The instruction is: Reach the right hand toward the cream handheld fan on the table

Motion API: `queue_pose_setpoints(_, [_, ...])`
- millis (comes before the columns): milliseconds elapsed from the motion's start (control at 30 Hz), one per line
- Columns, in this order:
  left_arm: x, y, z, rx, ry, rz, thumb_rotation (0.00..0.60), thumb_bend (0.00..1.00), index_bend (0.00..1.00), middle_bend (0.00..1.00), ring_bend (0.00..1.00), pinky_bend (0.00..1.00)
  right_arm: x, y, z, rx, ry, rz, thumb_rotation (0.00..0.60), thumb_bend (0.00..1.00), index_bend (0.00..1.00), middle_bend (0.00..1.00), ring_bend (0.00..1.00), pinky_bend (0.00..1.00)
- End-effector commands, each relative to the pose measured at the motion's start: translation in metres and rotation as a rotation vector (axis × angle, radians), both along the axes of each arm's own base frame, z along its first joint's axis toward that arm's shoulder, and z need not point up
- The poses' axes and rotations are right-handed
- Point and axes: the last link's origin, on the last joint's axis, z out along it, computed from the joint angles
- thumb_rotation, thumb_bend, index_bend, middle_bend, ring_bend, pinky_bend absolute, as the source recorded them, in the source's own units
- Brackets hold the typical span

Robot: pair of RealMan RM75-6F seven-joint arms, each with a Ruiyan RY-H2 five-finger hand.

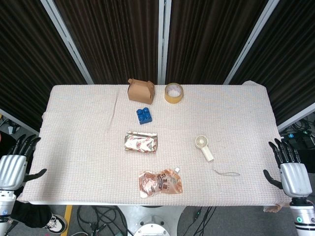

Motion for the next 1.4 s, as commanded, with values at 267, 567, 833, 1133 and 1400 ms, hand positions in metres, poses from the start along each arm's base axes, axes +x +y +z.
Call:
queue_pose_setpoints(267, [0.003, 0.000, -0.001, 0.001, -0.009, 0.001, 0.600, 0.00, 0.14, 0.10, 0.03, 0.24, -0.007, -0.002, 0.004, -0.006, -0.008, -0.030, 0.600, 0.20, 0.00, 0.00, 0.00, 0.00])
queue_pose_setpoints(567, [-0.001, -0.001, -0.001, -0.019, -0.024, -0.017, 0.600, 0.00, 0.14, 0.10, 0.03, 0.24, -0.002, -0.001, 0.001, -0.003, 0.008, -0.019, 0.600, 0.23, 0.00, 0.00, 0.00, 0.00])
queue_pose_setpoints(833, [0.001, -0.002, -0.003, -0.018, -0.037, -0.030, 0.600, 0.00, 0.14, 0.10, 0.03, 0.24, -0.002, -0.002, -0.002, 0.030, 0.024, -0.026, 0.600, 0.74, 0.00, 0.00, 0.00, 0.00])
queue_pose_setpoints(1133, [0.000, -0.004, -0.008, -0.026, -0.043, -0.034, 0.600, 0.00, 0.14, 0.10, 0.03, 0.24, 0.006, -0.005, 0.000, -0.018, 0.097, 0.050, 0.600, 1.00, 0.00, 0.26, 0.26, 0.33])
queue_pose_setpoints(1400, [-0.002, -0.003, -0.011, -0.041, -0.046, -0.029, 0.600, 0.00, 0.14, 0.10, 0.03, 0.24, 0.012, -0.009, -0.016, 0.053, 0.091, 0.060, 0.600, 1.00, 0.00, 0.90, 0.83, 0.74])
